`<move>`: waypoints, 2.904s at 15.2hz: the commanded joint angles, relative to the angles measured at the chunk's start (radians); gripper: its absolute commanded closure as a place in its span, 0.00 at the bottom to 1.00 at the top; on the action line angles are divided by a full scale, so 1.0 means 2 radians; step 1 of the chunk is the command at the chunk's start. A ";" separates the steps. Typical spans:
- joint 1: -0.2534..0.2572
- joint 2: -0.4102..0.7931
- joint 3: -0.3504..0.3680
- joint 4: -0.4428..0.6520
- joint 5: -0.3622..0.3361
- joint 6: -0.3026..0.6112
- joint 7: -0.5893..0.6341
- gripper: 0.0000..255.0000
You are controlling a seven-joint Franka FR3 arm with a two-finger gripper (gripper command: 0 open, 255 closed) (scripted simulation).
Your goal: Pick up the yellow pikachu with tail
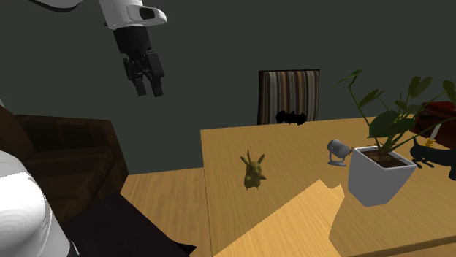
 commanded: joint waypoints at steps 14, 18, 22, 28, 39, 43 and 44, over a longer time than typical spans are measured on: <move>-0.031 0.183 -0.062 -0.005 -0.036 0.194 -0.048 0.00; -0.038 0.254 -0.078 0.017 -0.040 0.244 -0.063 0.00; -0.045 0.327 -0.091 0.050 -0.037 0.287 -0.081 0.00; -0.058 0.441 -0.104 0.119 -0.021 0.334 -0.110 0.00; -0.078 0.576 -0.105 0.207 0.001 0.381 -0.139 0.00; -0.079 0.592 -0.104 0.204 0.001 0.400 -0.137 0.00; -0.079 0.592 -0.104 0.204 0.001 0.400 -0.137 0.00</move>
